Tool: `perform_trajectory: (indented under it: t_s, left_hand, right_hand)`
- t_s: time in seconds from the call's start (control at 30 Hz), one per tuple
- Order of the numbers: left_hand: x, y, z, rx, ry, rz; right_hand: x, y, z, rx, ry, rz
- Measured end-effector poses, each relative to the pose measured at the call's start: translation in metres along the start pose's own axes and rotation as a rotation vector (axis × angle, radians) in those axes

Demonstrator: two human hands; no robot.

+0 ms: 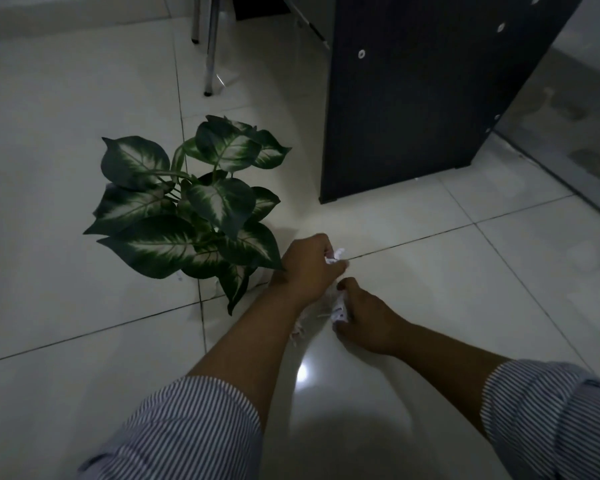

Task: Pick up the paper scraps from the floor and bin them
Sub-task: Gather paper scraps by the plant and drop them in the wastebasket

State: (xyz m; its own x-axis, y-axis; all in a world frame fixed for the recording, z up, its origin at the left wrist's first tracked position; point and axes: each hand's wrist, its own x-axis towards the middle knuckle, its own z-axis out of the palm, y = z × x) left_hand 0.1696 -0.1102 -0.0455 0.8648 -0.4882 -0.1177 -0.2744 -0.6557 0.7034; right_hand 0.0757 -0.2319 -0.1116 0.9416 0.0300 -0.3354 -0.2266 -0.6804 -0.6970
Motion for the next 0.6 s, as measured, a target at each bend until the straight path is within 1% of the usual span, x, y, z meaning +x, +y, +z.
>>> perform_trajectory:
  t_s: [0.07, 0.13, 0.27, 0.4, 0.5, 0.6]
  left_hand:
    - [0.002, 0.007, -0.005, -0.015, 0.062, 0.005]
    - [0.004, 0.013, -0.008, -0.044, 0.114, 0.017]
    - [0.002, 0.025, -0.011, -0.097, 0.125, 0.058]
    - [0.0, 0.037, -0.01, -0.14, 0.099, 0.119]
    - [0.001, 0.054, -0.003, -0.149, 0.077, 0.146]
    - [0.003, 0.075, 0.01, -0.19, 0.022, 0.162]
  right_hand:
    - [0.0, 0.004, 0.005, -0.091, -0.063, 0.0]
    - [0.002, 0.007, 0.009, -0.2, -0.069, 0.018]
    - [-0.002, 0.008, 0.011, -0.342, -0.062, 0.0]
    - [-0.016, 0.009, -0.001, -0.348, -0.106, -0.017]
    - [-0.031, 0.01, -0.023, -0.338, -0.126, 0.048]
    - [-0.049, 0.016, -0.053, -0.293, -0.078, 0.119]
